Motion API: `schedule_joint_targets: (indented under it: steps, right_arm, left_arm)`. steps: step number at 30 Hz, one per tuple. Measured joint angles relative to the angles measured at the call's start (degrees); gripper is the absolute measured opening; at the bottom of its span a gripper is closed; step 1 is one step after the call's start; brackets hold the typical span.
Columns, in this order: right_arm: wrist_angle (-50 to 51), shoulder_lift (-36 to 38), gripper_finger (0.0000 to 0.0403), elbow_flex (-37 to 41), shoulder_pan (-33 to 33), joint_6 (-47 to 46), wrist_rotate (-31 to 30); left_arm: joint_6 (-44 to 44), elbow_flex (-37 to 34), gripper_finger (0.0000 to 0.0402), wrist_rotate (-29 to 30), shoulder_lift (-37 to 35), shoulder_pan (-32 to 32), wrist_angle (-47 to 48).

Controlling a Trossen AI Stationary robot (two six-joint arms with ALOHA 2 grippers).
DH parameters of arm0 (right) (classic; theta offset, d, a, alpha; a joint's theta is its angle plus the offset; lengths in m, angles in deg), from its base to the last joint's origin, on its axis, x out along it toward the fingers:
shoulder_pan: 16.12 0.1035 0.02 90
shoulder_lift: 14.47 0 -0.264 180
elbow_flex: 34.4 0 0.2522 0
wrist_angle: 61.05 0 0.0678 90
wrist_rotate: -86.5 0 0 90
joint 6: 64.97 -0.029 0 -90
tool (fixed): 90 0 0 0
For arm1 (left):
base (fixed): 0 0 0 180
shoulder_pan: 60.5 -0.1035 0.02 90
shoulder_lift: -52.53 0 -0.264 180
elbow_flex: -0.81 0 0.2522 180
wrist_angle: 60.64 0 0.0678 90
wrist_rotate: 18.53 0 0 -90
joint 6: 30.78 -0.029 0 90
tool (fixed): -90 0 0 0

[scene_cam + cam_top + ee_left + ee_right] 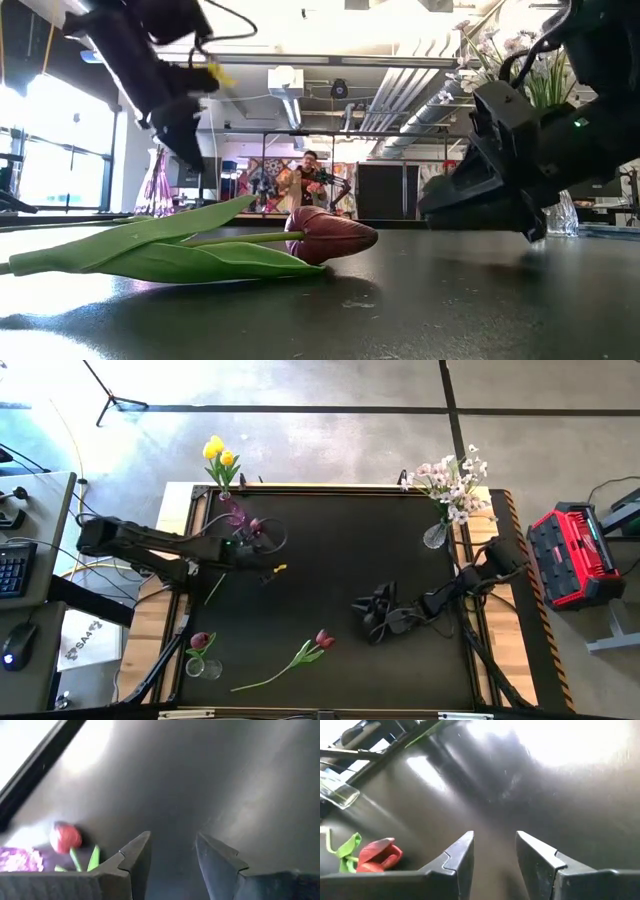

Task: Sort flowers into vase by color
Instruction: Put the top red flower into the bottom transparent vase

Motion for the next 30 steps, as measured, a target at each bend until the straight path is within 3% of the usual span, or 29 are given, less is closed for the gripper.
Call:
schedule_joint_targets:
  steps: [10, 17, 24, 30]
  right_arm:
    - [0.0, 0.1, 0.0133, -3.4, -0.3, 14.9, -4.2]
    - [0.6, 0.1, 0.0133, -3.5, -4.1, 16.5, -3.9]
    - [1.3, 0.1, 0.0133, -3.5, -8.1, 20.4, 3.1]
    - [3.7, 0.1, 0.0133, -3.5, -12.5, 20.7, 9.1]
  left_arm:
    - [3.1, -5.7, 0.0145, -2.2, 0.2, -1.0, 1.1]
    - [10.5, -9.1, 0.0145, -1.8, -4.0, -3.0, 4.1]
    - [19.6, -9.2, 0.0145, 0.9, -4.9, -7.1, 14.0]
    - [18.9, -9.2, 0.0145, -0.4, -4.7, -11.1, 14.2]
